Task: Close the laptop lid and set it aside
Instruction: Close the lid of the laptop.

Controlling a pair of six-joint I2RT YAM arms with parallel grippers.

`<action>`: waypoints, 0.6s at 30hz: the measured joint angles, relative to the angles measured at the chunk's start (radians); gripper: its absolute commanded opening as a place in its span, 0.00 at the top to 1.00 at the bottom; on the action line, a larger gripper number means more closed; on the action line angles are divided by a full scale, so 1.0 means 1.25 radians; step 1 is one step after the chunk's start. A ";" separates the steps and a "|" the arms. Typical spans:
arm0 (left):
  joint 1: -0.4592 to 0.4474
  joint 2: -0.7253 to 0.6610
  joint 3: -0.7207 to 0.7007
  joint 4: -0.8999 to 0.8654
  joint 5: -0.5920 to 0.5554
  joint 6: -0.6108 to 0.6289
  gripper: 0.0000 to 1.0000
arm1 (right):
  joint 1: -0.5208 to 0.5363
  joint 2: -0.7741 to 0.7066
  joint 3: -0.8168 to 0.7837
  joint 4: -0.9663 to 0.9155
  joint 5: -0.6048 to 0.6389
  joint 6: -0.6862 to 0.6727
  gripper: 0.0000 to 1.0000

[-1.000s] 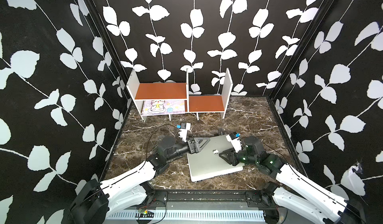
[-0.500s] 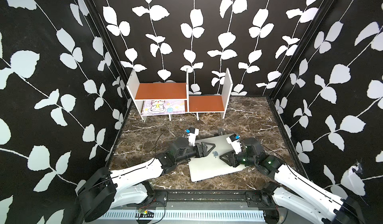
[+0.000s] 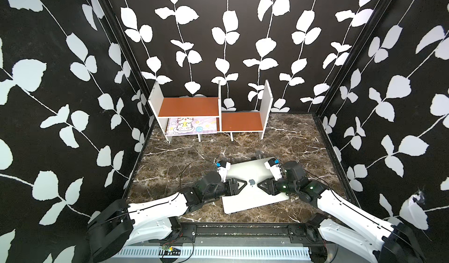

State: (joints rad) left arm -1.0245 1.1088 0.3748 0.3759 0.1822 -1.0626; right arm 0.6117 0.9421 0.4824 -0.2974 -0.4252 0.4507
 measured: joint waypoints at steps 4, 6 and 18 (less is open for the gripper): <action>-0.009 0.054 -0.027 0.053 -0.002 -0.013 0.52 | -0.005 0.007 -0.012 -0.002 0.009 0.000 0.64; -0.010 0.076 -0.042 0.069 -0.006 -0.016 0.53 | -0.008 0.008 -0.017 -0.003 0.012 -0.001 0.64; -0.014 0.070 -0.071 0.114 -0.026 0.056 0.42 | -0.010 -0.039 -0.031 0.001 0.020 -0.003 0.63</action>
State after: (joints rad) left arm -1.0420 1.1969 0.2855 0.5182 0.1501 -0.9932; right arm 0.5995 0.8936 0.4442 -0.2966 -0.3996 0.4465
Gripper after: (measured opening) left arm 0.523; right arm 0.364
